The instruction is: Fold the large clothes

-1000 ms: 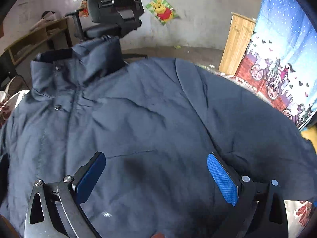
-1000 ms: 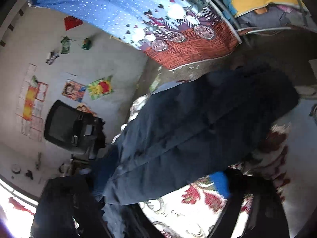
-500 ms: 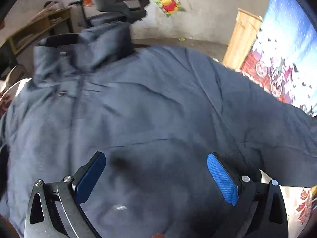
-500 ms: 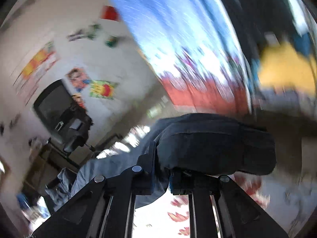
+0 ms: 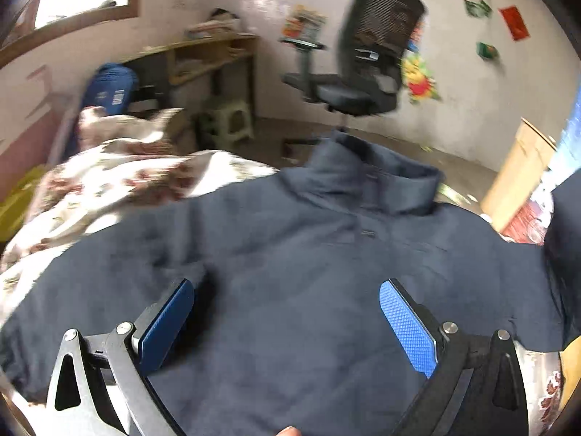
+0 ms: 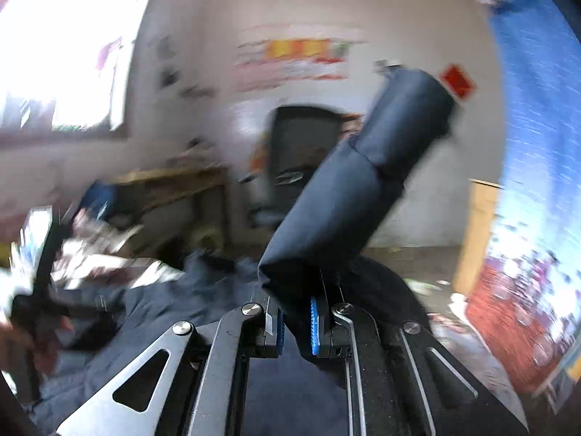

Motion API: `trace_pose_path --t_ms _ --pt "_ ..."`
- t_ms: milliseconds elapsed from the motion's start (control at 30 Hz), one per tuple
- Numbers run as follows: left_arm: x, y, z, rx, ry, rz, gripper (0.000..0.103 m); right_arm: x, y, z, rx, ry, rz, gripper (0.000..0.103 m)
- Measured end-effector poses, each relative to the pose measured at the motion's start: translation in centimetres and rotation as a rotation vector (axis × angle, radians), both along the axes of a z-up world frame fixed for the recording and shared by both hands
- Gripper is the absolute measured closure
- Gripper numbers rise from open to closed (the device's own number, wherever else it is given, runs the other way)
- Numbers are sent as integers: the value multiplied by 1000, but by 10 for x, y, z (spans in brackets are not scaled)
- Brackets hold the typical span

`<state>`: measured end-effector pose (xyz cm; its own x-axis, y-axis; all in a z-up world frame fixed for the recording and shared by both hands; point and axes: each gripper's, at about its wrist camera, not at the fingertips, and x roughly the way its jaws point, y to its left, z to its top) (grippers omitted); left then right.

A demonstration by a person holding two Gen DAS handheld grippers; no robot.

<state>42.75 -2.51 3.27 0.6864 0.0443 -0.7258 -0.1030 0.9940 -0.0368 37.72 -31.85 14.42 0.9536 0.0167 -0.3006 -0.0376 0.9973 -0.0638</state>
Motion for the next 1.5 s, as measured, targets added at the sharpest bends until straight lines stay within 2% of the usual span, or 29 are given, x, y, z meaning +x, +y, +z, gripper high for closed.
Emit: trace_pose_path --t_ms 167,233,400,467,533,567,600,633,667,700,800,833,900,967,1000,1033,1067,1100,1133,1167,1200,1367,1433,1500 --pt "-20 66 -1 -55 -2 58 0 18 70 -33 -111 154 162 93" --pt "-26 80 -6 -66 3 67 0 24 93 -53 -148 236 222 93" --pt "-36 88 -33 -110 58 20 0 21 117 -103 -154 479 327 88" --pt "-38 83 -44 -142 84 -17 0 12 117 -108 -126 533 338 86" --pt "-37 77 -56 -180 114 -49 1 -5 103 -111 -89 549 357 78" --pt "-37 73 -60 -192 124 -63 1 -8 98 -112 -72 552 363 61" --pt "-36 68 -65 -202 135 -76 1 -21 90 -110 -38 551 369 34" --pt "-34 62 -70 -213 149 -94 1 -36 81 -106 -6 534 370 25" --pt "-32 56 -74 -218 159 -108 1 -43 79 -106 12 521 376 21" --pt "-31 50 -77 -216 169 -113 1 -42 73 -112 22 518 377 21" --pt "-21 35 -96 -209 238 -105 1 -73 47 -103 79 483 342 21" --pt "-18 34 -101 -211 259 -93 4 -76 39 -103 95 476 324 21" --pt "-12 31 -115 -212 307 -64 16 -73 22 -107 123 463 279 21" --pt "-7 24 -125 -203 338 -59 40 -83 0 -107 141 436 213 21" --pt "-7 21 -124 -200 329 -63 48 -81 -8 -107 143 422 183 21" --pt "-7 18 -123 -195 317 -70 62 -77 -16 -108 143 412 160 21" --pt "-7 10 -119 -146 298 -68 68 -81 -24 -106 142 399 130 21" --pt "-8 5 -115 -82 272 -56 81 -76 -30 -108 139 392 103 21" --pt "-7 -2 -111 8 253 -45 99 -71 -37 -109 138 388 79 21" --pt "-6 -6 -108 52 241 -52 100 -56 -41 -114 138 387 65 21" --pt "-6 -6 -102 70 221 -44 100 -56 -47 -113 144 385 46 21" --pt "-2 1 -82 148 125 58 100 3 -51 -109 173 364 14 20" --pt "3 4 -86 192 124 79 100 27 -42 -117 159 400 34 16" --pt "12 2 -103 270 159 69 100 56 -30 -139 119 482 37 16"
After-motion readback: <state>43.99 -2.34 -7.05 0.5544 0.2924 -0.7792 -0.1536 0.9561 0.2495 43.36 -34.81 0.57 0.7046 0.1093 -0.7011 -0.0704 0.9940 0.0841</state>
